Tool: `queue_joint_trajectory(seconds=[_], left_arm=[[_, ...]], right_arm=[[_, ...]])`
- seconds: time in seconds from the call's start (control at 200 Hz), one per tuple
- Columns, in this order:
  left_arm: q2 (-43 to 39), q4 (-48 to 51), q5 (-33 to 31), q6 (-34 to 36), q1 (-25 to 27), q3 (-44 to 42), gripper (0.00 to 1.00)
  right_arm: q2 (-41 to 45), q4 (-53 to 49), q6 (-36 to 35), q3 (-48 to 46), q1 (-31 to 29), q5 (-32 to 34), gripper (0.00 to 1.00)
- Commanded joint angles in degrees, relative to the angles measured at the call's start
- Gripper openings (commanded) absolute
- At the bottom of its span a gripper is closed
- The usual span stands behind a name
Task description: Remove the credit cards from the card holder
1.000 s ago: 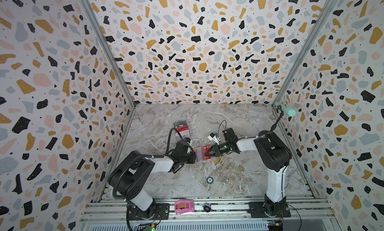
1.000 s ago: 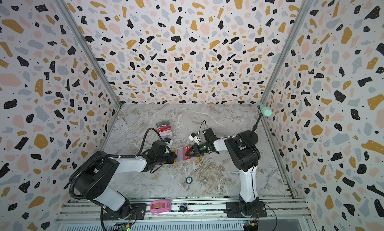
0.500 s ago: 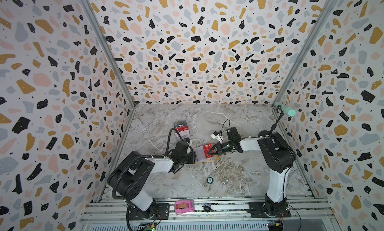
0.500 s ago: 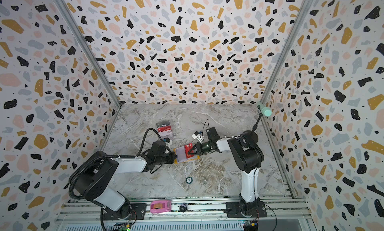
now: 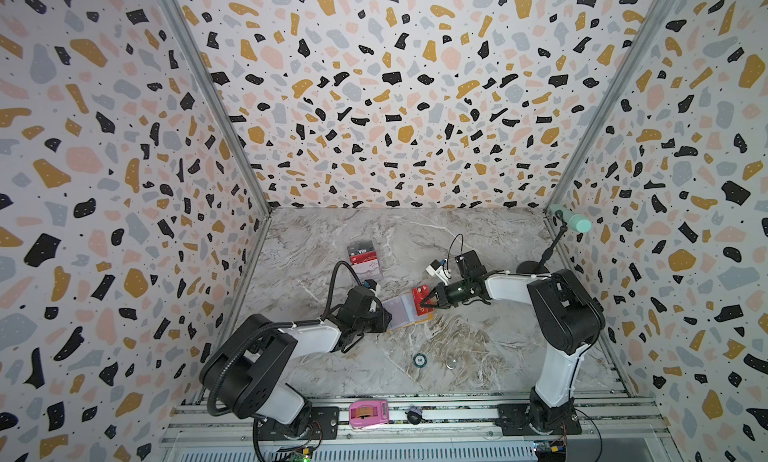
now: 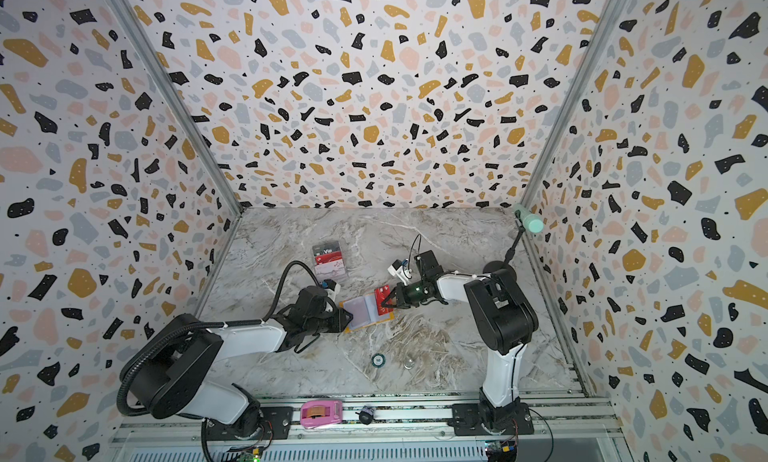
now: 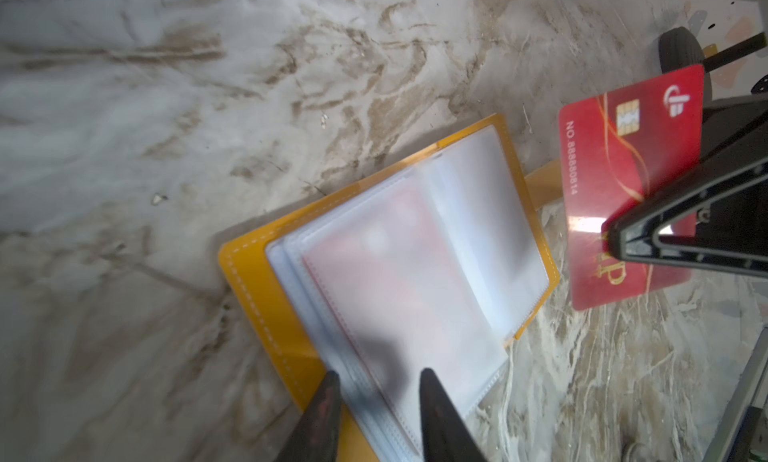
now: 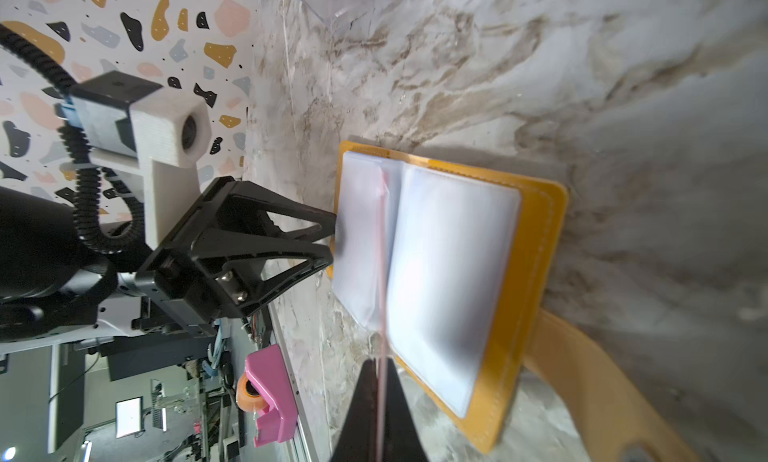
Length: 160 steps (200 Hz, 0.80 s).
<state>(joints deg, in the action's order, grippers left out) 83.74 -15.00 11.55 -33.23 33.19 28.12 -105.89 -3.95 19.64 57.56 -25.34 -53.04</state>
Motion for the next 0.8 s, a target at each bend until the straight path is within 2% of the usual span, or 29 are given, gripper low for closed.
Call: queue_joint_trajectory(seconds=[0.0, 0.235, 0.335, 0.601, 0.706, 0.796], left_arm=[[-4.0, 1.3, 0.4, 1.8, 0.2, 0.5, 0.43], [-9.3, 8.3, 2.4, 8.4, -0.4, 6.7, 0.52], [-10.5, 9.3, 7.7, 11.1, -1.5, 9.3, 0.53], [-11.3, 9.0, 27.1, 14.5, -5.5, 15.7, 0.56], [-11.2, 11.8, 32.6, 17.2, -6.4, 18.5, 0.55], [-11.1, 17.1, 34.9, 21.5, -6.6, 21.2, 0.55]], right_arm=[[5.1, -5.3, -4.7, 2.8, 0.2, 3.7, 0.05], [10.8, -8.4, -10.1, 3.7, 0.2, 2.3, 0.05], [12.9, -8.6, -11.9, 3.8, 0.1, -1.4, 0.05], [17.1, -9.3, -17.3, 3.7, -0.7, -11.8, 0.03], [17.5, -10.9, -19.8, 3.9, -1.4, -14.2, 0.02], [17.5, -13.4, -22.8, 4.7, -2.3, -15.6, 0.00]])
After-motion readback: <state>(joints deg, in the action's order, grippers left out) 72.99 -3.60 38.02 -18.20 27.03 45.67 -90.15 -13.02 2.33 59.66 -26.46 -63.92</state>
